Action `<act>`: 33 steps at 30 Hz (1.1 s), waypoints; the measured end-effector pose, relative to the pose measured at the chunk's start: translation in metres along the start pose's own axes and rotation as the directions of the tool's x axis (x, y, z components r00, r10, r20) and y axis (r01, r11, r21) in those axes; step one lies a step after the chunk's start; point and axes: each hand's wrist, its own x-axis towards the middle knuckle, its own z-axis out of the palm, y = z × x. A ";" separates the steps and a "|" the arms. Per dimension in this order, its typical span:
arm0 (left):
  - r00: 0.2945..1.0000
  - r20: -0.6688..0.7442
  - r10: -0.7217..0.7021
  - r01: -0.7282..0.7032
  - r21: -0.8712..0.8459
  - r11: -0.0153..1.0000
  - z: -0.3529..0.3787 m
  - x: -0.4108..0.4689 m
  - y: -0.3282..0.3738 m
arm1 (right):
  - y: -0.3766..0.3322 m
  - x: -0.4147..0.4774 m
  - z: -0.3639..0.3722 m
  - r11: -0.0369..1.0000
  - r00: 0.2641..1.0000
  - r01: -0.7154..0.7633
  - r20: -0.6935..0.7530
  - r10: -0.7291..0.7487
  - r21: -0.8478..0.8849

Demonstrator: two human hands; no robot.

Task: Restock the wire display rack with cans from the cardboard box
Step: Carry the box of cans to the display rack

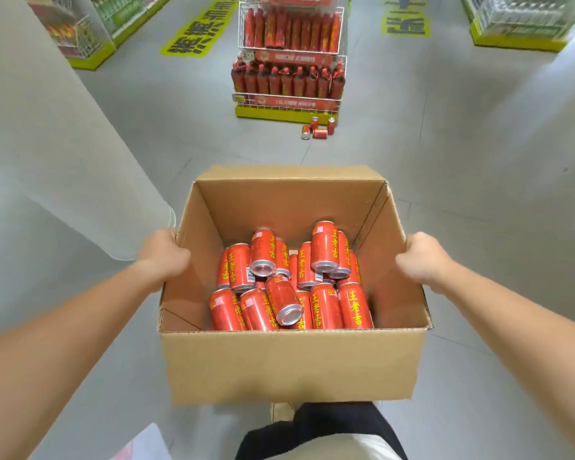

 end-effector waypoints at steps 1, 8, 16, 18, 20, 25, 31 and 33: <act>1.000 0.002 0.001 -0.001 -0.021 1.000 -0.005 0.029 0.011 | -0.017 0.021 -0.005 1.000 1.000 0.003 -0.005 -0.003 0.000; 1.000 0.012 0.006 -0.006 -0.031 1.000 -0.028 0.226 0.085 | -0.127 0.196 -0.024 0.999 0.999 0.034 0.006 -0.035 0.032; 0.999 -0.039 0.010 -0.008 0.045 0.999 -0.060 0.437 0.175 | -0.259 0.395 -0.057 0.999 0.999 0.030 0.017 -0.031 0.019; 0.999 -0.037 0.012 -0.010 0.044 0.999 -0.067 0.486 0.192 | -0.293 0.437 -0.065 1.000 0.999 0.028 0.018 -0.028 0.013; 0.999 -0.025 0.019 -0.018 0.034 0.999 -0.074 0.542 0.207 | -0.326 0.484 -0.071 0.999 0.999 0.031 0.012 -0.031 0.007; 0.999 0.006 0.034 -0.034 0.015 0.999 -0.088 0.691 0.239 | -0.407 0.602 -0.071 1.000 1.000 0.017 -0.021 -0.017 -0.019; 0.995 0.031 0.091 -0.093 0.087 0.992 -0.105 0.856 0.280 | -0.485 0.727 -0.052 0.997 0.997 -0.068 -0.033 0.069 0.035; 0.996 0.035 0.088 -0.091 0.095 0.991 -0.109 0.905 0.294 | -0.507 0.766 -0.044 0.995 0.995 -0.083 -0.048 0.086 0.063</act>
